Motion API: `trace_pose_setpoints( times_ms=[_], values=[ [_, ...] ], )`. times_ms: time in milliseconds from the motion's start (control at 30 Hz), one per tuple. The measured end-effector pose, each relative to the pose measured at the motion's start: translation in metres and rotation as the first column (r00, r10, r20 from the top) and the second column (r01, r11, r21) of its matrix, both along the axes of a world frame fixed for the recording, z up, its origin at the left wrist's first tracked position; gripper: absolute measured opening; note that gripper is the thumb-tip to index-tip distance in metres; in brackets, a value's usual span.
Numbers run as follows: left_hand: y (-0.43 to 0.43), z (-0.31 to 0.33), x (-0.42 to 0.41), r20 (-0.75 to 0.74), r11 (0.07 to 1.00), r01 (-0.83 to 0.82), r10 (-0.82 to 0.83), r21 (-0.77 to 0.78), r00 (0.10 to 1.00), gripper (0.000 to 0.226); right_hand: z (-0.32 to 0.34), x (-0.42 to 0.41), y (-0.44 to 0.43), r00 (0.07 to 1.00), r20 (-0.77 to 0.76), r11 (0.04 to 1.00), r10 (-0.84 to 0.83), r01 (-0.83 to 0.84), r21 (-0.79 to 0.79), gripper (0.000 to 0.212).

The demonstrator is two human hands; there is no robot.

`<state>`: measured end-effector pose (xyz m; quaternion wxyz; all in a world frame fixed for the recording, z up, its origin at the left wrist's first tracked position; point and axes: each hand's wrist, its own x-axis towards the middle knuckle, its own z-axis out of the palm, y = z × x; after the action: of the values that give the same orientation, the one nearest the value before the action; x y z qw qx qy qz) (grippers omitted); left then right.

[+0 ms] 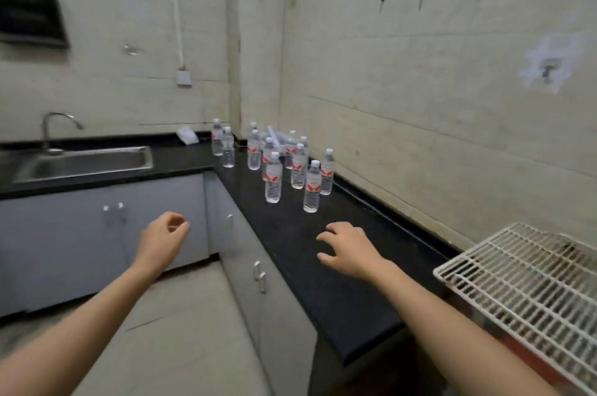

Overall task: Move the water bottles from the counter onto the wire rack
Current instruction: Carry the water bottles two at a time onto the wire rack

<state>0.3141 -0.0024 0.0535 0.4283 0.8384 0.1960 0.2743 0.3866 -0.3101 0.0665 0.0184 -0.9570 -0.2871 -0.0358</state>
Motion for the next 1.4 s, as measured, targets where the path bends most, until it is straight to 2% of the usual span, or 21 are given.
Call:
trace_pose_setpoints(
  times_ms=[233, 467, 700, 867, 1033, 1233, 1400],
  values=[
    [0.16, -0.031, -0.099, -0.056, 0.953, -0.289, 0.285, -0.088, 0.957, 0.024, -0.026, -0.029, 0.211, 0.95, -0.006, 0.947, 0.314, -0.313, -0.063, 0.046],
    [0.246, -0.077, -0.14, -0.156, 0.901, -0.413, 0.392, -0.134, 0.907, 0.02, -0.071, -0.058, 0.322, 0.92, -0.134, 0.925, 0.368, -0.377, -0.052, 0.046],
    [0.267, -0.094, -0.107, -0.163, 0.913, -0.387, 0.366, -0.124, 0.916, 0.021, -0.079, -0.022, 0.351, 0.935, -0.171, 0.949, 0.309, -0.316, -0.014, 0.046],
    [0.306, -0.084, -0.055, -0.123, 0.925, -0.365, 0.352, -0.106, 0.928, 0.022, -0.08, 0.038, 0.386, 0.948, -0.179, 0.964, 0.263, -0.251, 0.086, 0.045],
    [0.366, -0.062, 0.0, -0.053, 0.935, -0.344, 0.341, -0.089, 0.939, 0.019, -0.083, 0.113, 0.456, 0.945, -0.204, 0.958, 0.255, -0.219, 0.183, 0.043],
    [0.443, -0.053, 0.035, -0.017, 0.897, -0.43, 0.43, -0.1, 0.903, 0.019, -0.082, 0.161, 0.564, 0.896, -0.253, 0.926, 0.364, -0.319, 0.204, 0.044],
    [0.497, -0.084, 0.041, -0.094, 0.855, -0.496, 0.487, -0.149, 0.868, 0.021, -0.099, 0.179, 0.636, 0.843, -0.303, 0.896, 0.444, -0.417, 0.151, 0.044]
  ],
)
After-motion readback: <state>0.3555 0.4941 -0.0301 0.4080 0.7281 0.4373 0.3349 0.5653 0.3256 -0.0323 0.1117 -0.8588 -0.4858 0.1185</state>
